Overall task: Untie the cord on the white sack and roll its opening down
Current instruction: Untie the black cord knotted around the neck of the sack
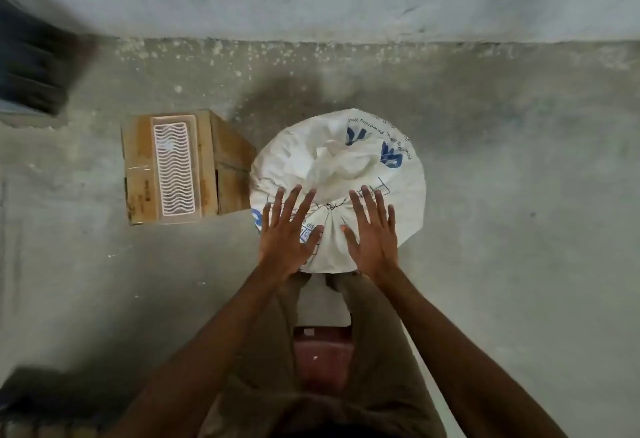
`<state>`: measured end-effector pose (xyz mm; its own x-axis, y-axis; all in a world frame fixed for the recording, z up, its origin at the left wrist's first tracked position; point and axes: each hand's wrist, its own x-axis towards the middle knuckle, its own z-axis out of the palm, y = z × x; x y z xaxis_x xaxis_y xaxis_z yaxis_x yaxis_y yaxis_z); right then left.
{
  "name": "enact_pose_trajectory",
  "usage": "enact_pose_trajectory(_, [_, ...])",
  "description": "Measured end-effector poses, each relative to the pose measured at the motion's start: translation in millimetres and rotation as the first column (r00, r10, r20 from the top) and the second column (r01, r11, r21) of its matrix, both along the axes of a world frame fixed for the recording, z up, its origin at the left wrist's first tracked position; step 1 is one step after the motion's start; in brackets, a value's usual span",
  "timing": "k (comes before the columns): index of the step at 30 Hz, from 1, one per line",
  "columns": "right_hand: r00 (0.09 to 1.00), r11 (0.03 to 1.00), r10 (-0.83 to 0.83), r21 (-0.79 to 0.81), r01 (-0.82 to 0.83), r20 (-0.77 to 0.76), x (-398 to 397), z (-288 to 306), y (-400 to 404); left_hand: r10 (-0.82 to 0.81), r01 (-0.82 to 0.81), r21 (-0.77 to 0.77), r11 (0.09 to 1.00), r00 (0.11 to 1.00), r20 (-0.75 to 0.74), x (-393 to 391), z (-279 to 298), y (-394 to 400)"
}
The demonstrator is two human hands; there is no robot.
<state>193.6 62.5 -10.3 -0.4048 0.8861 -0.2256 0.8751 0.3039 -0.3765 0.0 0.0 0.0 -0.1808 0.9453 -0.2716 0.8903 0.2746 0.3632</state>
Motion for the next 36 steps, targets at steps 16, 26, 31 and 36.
enact_pose_trajectory(16, [0.967,0.971,-0.034,0.221,0.092,-0.251,2,-224,-42,-0.053,0.006,0.485,0.874,0.995,0.084,6,-230,-32])
enact_pose_trajectory(26, [0.928,0.931,-0.064,0.314,0.189,-0.367,4,-253,-93,-0.071,0.084,0.583,0.808,0.996,-0.044,7,-242,-61])
enact_pose_trajectory(31, [0.951,0.926,-0.029,0.35,0.141,-0.307,13,-233,-139,-0.071,0.097,0.512,0.854,0.995,-0.07,15,-225,-118])
enact_pose_trajectory(36, [0.962,0.918,0.007,0.383,0.102,-0.275,25,-213,-166,-0.023,0.025,0.526,0.85,1.0,-0.011,16,-203,-156])
